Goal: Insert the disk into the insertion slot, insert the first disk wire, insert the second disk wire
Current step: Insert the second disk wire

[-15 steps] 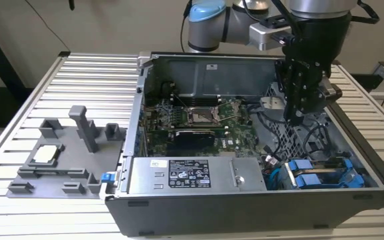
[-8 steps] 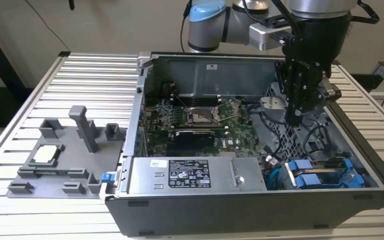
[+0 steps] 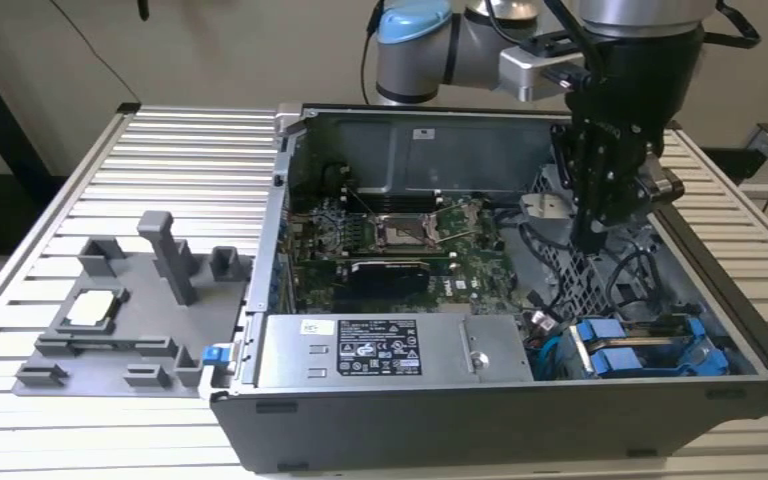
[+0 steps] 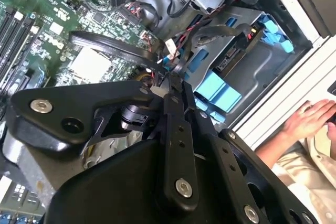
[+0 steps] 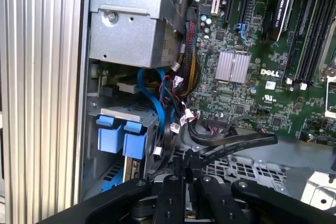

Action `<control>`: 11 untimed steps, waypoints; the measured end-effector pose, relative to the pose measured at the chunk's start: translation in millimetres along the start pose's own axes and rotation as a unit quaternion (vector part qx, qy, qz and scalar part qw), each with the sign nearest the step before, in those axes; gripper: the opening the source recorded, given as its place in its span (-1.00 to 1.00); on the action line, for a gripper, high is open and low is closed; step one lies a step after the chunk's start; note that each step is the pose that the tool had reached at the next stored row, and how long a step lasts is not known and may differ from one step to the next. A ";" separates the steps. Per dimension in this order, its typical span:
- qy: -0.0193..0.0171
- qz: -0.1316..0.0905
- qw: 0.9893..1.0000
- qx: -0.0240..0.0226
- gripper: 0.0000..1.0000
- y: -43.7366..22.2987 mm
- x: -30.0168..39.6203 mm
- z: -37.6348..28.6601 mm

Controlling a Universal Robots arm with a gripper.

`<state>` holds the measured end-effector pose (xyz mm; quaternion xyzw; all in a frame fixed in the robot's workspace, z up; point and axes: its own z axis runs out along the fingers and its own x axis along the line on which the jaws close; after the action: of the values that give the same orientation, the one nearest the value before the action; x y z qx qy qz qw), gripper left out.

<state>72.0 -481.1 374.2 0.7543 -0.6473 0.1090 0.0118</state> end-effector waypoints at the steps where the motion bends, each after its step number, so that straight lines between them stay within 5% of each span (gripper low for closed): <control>1: 0.000 0.000 1.000 0.000 -0.69 -0.4 1.6 0.4; 11: -0.001 0.000 1.000 -0.002 -0.69 -9.0 23.7 5.6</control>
<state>84.9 -503.6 374.0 0.7546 -0.6473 0.1070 0.0132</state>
